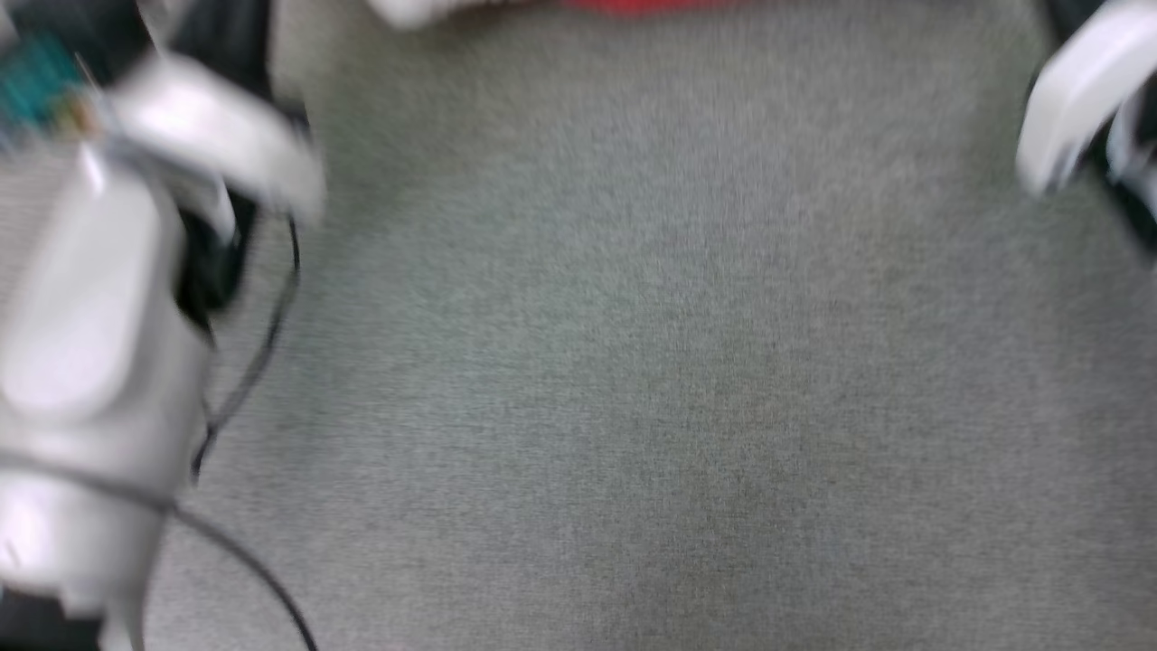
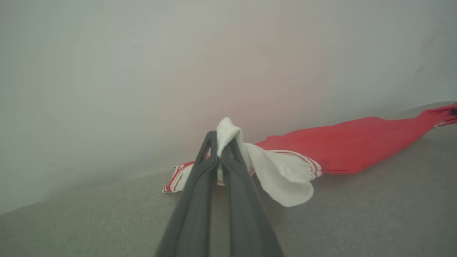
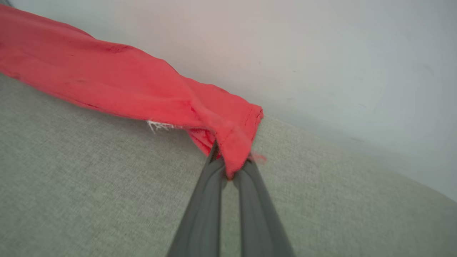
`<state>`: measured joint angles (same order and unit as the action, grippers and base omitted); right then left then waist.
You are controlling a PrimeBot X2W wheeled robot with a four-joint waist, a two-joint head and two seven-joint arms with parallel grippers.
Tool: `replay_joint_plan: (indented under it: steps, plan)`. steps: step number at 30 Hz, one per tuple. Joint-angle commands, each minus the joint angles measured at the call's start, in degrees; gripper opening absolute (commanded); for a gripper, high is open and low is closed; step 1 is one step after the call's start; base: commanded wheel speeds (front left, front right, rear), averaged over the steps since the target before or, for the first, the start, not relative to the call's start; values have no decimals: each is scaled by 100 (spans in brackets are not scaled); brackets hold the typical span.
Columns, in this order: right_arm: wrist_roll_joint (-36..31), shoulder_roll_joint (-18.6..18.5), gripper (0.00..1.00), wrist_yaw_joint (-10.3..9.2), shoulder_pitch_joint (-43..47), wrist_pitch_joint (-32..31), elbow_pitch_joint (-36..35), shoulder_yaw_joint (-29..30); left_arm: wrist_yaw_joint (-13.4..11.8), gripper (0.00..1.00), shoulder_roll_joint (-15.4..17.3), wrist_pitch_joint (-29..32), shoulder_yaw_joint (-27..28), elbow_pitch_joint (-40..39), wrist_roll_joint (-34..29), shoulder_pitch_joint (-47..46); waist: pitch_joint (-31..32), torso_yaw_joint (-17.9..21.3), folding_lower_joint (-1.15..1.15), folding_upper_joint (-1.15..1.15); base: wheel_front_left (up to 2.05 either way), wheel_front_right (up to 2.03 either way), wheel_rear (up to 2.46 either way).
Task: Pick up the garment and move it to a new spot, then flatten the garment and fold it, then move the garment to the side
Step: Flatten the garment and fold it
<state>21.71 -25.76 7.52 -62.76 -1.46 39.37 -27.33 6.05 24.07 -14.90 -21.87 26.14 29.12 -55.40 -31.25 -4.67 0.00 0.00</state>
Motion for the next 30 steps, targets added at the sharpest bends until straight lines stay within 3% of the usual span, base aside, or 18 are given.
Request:
replay_joint_plan:
  steps: [1, 8, 16, 23, 30]
  plan:
    - [94, -89, 0, -6, 324, 95, 44, -176, 4, 0, -27, -41, 52, -117, -33, 509, 558, -136, 0, 0, 0, 0, 0]
    - [741, -231, 0, -6, 1549, 282, 101, -747, 25, 0, 215, 17, -33, -460, 40, 2433, 1513, -210, 0, 0, 0, 0, 0]
    - [1565, -470, 0, -7, 2772, 97, -16, -845, -77, 0, 794, 918, -289, -1466, 328, 4261, 2287, -206, 0, 0, 0, 0, 0]
    - [2226, -958, 0, -8, 4019, -322, -879, -963, -382, 0, 1179, 1554, -337, -2544, 713, 5620, 2732, -103, 0, 0, 0, 0, 0]
    - [2595, -1309, 0, -7, 5079, -661, -1615, -623, -609, 0, 1461, 1992, -411, -3242, 1027, 6555, 2918, -12, 0, 0, 0, 0, 0]
